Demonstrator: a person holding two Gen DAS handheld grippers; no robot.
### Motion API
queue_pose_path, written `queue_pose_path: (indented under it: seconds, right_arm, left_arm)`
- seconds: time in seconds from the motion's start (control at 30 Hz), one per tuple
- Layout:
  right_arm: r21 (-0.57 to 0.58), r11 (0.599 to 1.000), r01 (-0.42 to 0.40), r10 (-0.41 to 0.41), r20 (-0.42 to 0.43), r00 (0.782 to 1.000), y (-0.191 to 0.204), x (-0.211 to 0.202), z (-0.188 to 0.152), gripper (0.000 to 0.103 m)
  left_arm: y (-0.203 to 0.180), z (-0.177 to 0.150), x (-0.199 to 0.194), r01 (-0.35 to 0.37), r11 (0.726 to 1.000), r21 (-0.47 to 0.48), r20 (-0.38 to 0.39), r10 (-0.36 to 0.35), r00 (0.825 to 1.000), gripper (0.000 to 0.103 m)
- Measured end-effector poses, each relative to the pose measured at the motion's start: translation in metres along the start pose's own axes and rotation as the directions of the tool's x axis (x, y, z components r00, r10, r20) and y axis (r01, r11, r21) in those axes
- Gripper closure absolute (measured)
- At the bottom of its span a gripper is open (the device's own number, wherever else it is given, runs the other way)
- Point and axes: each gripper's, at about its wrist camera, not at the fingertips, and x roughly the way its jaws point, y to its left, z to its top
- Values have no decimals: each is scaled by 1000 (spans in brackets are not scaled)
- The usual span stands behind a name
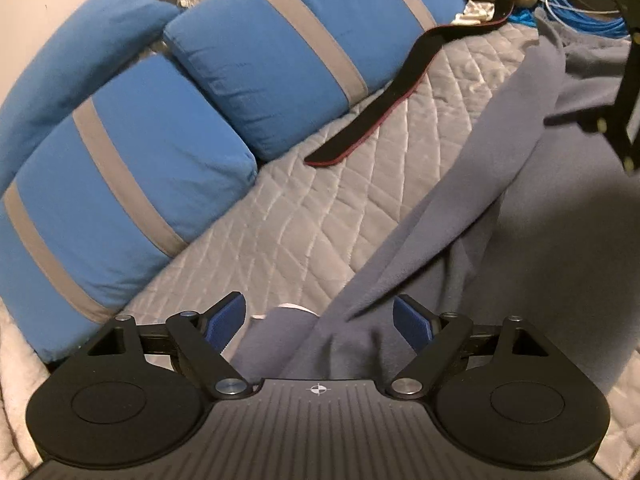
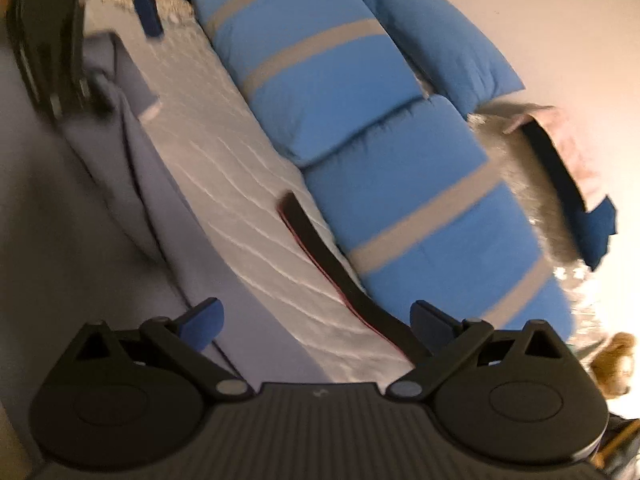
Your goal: Fold clothes
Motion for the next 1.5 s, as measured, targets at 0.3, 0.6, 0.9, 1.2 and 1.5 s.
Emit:
queue_pose_path:
  seconds: [0.3, 0.6, 0.9, 1.2, 1.5]
  right_arm:
    - [88, 994, -60, 42, 191, 981, 29, -3, 6, 0]
    - [-41, 997, -62, 72, 301, 951, 63, -6, 13, 18]
    - [-133, 991, -1, 47, 341, 939, 99, 6, 31, 48]
    - [-207, 978, 9, 65, 346, 936, 94, 0, 34, 100]
    - [-157, 986, 49, 3, 313, 950, 70, -10, 18, 99]
  left_arm:
    - [4, -3, -5, 45, 998, -32, 40, -43, 998, 98]
    - [-28, -9, -38, -102, 982, 160, 216, 66, 974, 99]
    - [-50, -13, -49, -111, 962, 250, 268, 42, 963, 100]
    - [-47, -27, -45, -75, 952, 297, 256, -3, 967, 95]
    - [-42, -38, -44, -134, 949, 285, 243, 63, 968, 63]
